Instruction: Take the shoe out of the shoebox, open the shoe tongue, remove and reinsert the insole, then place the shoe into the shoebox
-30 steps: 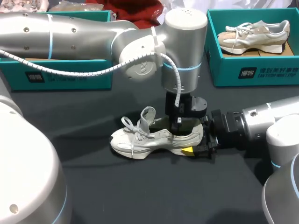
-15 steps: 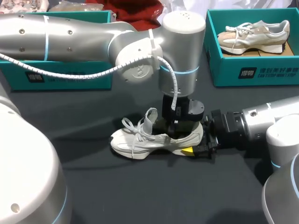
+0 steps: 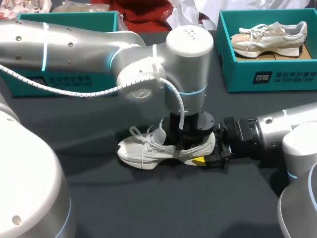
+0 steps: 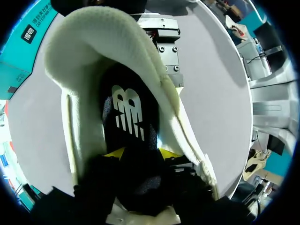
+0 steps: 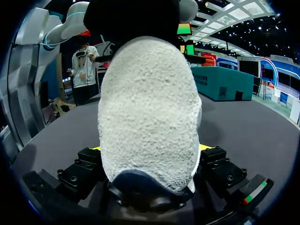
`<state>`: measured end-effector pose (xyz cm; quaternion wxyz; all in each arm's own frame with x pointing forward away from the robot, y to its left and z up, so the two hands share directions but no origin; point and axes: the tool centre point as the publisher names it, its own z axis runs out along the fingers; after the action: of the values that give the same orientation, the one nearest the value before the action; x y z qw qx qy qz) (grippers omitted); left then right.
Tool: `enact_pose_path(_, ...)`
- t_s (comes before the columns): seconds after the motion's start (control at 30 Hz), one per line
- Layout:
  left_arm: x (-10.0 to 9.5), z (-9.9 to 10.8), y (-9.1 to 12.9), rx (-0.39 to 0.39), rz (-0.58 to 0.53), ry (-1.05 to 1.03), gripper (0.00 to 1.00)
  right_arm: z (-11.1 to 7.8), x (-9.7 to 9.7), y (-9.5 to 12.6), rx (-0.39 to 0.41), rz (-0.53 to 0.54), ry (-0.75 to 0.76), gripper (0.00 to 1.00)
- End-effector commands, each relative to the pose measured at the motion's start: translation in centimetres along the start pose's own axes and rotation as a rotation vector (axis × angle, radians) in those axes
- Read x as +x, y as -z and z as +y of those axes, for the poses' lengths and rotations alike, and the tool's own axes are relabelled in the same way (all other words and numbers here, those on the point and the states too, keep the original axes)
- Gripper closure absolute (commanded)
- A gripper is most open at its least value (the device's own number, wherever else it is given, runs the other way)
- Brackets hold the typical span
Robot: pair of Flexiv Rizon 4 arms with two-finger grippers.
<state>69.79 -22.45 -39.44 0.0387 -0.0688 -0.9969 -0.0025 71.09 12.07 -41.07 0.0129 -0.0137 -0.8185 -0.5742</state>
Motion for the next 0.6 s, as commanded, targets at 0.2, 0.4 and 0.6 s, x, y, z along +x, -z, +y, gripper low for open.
enact_pose_path(0.2,-1.4,0.1,-2.3,-0.038,-0.078,0.078,0.78,0.0,0.0,-0.1,0.004,-0.001,-0.002,1.0)
enact_pose_path(0.4,-2.2,0.6,-1.7,-0.029,-0.072,0.108,1.0,0.0,0.0,-0.1,0.004,-0.001,-0.002,1.0)
enact_pose_path(0.6,-1.8,1.5,-0.5,0.033,0.013,0.081,1.0,0.0,0.0,-0.1,0.004,-0.001,-0.002,1.0)
